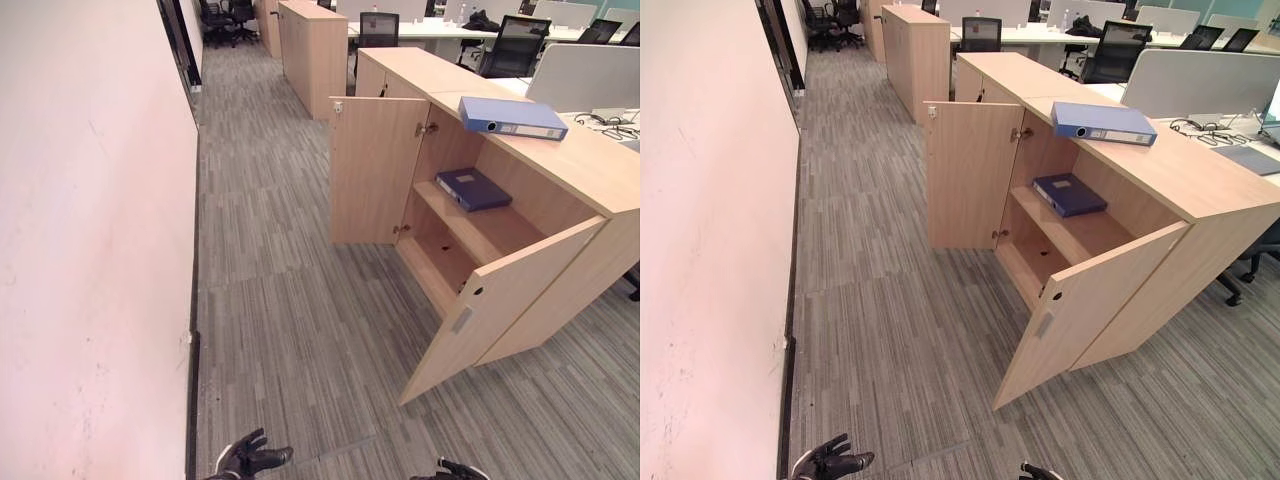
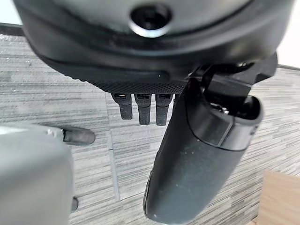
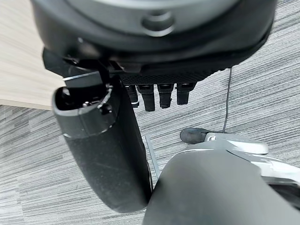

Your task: Put the empty folder in the office cabinet

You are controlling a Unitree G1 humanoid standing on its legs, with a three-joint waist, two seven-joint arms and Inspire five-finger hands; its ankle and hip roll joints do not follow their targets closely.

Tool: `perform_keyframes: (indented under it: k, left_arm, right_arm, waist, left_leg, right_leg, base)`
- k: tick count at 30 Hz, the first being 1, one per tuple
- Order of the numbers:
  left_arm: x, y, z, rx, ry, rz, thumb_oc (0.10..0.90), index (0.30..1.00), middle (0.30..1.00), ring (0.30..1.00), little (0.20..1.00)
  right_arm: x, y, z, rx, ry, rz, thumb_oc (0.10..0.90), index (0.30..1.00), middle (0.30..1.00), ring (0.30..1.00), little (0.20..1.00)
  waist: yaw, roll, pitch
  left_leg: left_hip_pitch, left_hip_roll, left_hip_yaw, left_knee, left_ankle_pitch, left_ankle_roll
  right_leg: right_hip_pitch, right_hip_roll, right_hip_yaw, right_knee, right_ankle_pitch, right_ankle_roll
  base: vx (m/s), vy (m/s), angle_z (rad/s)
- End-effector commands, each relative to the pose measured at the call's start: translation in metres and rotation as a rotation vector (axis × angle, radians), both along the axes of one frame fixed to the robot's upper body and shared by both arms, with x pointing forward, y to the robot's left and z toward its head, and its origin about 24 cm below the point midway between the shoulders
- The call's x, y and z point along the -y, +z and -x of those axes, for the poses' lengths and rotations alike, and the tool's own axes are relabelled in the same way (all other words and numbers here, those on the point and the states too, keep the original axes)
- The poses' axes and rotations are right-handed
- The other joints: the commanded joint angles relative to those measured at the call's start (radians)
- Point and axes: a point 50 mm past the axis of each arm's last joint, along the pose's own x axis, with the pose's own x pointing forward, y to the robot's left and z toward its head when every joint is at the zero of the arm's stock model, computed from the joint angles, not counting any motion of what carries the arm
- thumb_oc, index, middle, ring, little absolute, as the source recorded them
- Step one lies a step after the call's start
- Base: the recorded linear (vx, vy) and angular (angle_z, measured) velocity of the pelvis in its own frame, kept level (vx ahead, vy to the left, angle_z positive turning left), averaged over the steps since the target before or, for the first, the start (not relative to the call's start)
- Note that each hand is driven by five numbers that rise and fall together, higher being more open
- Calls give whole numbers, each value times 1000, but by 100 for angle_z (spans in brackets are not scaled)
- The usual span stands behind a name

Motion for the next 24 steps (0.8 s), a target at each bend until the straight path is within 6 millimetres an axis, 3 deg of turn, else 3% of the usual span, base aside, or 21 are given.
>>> perform_keyframes:
  k: [1,18,24]
  left_arm:
    - [3,9,-35,120,26,23,800,900,900,900,900]
    - [-8,0,-5,-19,4,-32,800,900,900,900,900]
    - [-12,-1,3,-60,-31,-64,800,900,900,900,900]
  right_arm:
    - [7,0,4,-38,48,28,800,900,900,900,900]
    - [2,0,-2,3,-30,-21,800,900,900,900,900]
    - [2,0,-1,-19,30,-11,800,900,900,900,900]
  waist:
    - [-8,-2,-5]
    - [-7,-1,-3]
    - [-4,-3,-2]
  left_leg:
    - [-9,-44,-35,-4,-101,10]
    - [-1,-44,-31,-4,-104,9]
    - [-5,-44,-33,-4,-104,9]
  right_leg:
    - [-15,14,-61,7,-74,30]
    - [-11,15,-58,7,-74,29]
    - [-14,15,-58,7,-74,29]
  base:
    - [0,0,0]
    - [0,0,0]
    - [0,0,0]
